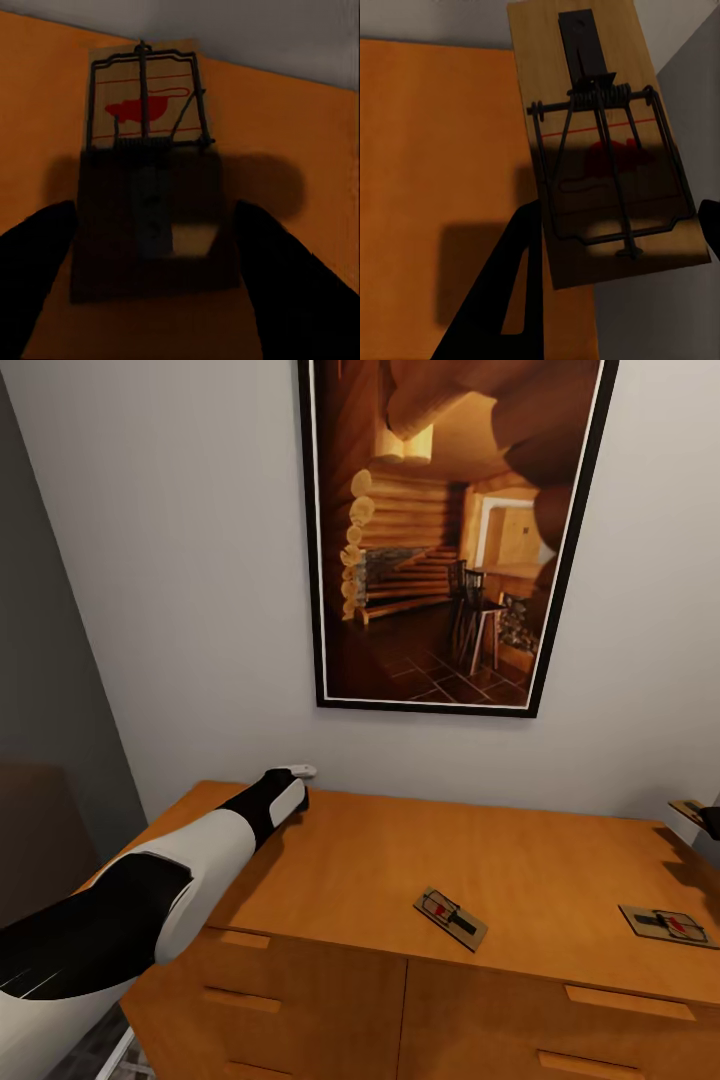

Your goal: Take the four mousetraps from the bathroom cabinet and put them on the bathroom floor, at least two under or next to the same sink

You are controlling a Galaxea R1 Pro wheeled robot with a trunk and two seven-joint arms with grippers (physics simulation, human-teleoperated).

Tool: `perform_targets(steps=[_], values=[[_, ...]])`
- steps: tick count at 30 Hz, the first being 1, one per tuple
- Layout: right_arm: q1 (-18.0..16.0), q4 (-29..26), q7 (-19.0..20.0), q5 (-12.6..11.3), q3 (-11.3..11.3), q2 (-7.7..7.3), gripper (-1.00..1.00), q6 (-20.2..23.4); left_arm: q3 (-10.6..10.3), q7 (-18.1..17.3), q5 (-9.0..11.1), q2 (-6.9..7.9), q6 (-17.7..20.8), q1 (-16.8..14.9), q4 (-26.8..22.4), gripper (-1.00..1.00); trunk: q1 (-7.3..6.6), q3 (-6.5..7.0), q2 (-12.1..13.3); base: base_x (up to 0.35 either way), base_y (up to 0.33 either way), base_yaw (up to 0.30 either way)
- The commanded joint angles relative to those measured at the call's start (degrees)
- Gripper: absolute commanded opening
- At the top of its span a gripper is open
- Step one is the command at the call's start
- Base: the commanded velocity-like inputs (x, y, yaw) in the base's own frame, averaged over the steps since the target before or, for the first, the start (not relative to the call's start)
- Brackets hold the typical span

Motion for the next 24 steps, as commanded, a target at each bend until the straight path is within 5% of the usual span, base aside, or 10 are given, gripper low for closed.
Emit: perform_targets(steps=[1, 7, 24], values=[[-0.1, 0.0, -0.3, -0.5, 0.2, -0.08, -1.00, 0.3, -0.5, 0.3, 0.4, 0.00, 1.0, 0.0, -0.7, -1.00, 0.00, -0.07, 0.0, 0.000, 0.000, 0.000], [-0.1, 0.0, -0.3, -0.5, 0.2, -0.08, -1.00, 0.3, -0.4, 0.3, 0.5, 0.00, 16.1, -0.1, -17.4, -1.00, 0.00, -0.07, 0.0, 0.000, 0.000, 0.000], [-0.1, 0.0, -0.3, -0.6, 0.2, -0.08, -1.00, 0.3, -0.4, 4.8, 1.1, 0.00, 18.6, 0.0, -20.6, -1.00, 0.00, -0.07, 0.0, 0.000, 0.000, 0.000]])
